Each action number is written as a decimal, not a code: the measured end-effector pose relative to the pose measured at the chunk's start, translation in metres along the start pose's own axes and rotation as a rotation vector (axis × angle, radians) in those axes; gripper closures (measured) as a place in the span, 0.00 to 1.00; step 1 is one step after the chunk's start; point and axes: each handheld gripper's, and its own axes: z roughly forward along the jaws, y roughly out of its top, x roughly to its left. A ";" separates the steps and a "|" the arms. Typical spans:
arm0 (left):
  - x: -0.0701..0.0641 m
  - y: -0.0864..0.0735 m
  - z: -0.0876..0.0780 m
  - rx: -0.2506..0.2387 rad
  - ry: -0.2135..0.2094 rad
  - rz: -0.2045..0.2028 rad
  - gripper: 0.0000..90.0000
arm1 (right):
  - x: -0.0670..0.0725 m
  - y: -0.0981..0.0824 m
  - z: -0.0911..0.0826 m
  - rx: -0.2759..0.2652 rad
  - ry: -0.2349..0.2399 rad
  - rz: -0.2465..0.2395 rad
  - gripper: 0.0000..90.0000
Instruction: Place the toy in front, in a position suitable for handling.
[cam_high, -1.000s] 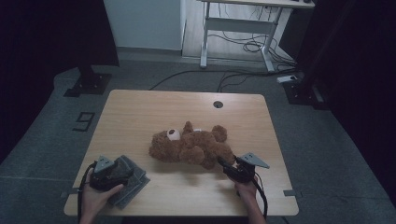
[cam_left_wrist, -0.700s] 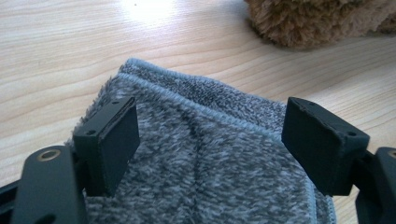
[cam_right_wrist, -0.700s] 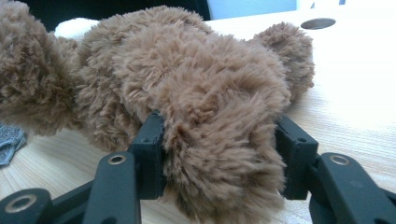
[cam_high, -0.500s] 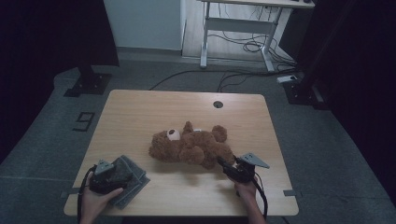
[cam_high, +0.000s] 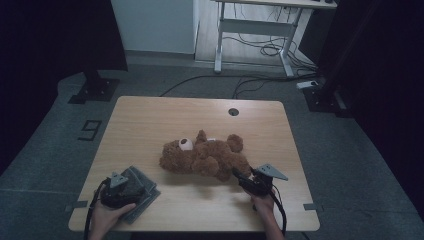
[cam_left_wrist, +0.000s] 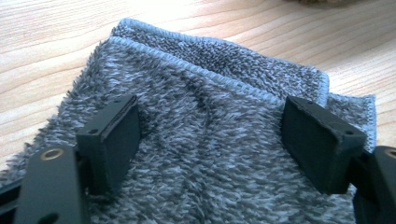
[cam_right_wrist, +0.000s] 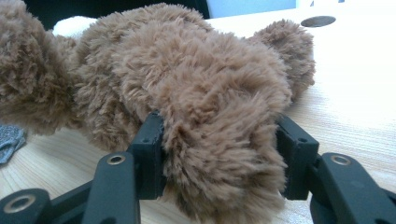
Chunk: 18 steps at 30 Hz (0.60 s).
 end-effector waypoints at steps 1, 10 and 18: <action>0.000 0.000 0.000 0.000 0.000 0.000 0.31 | 0.000 0.000 0.000 0.000 0.000 0.000 0.51; 0.007 -0.002 -0.003 -0.024 0.005 -0.011 0.62 | 0.000 0.000 0.000 0.003 -0.002 0.001 0.51; 0.012 -0.001 -0.007 -0.063 -0.019 -0.038 0.83 | 0.000 0.000 0.001 0.002 -0.001 0.001 0.51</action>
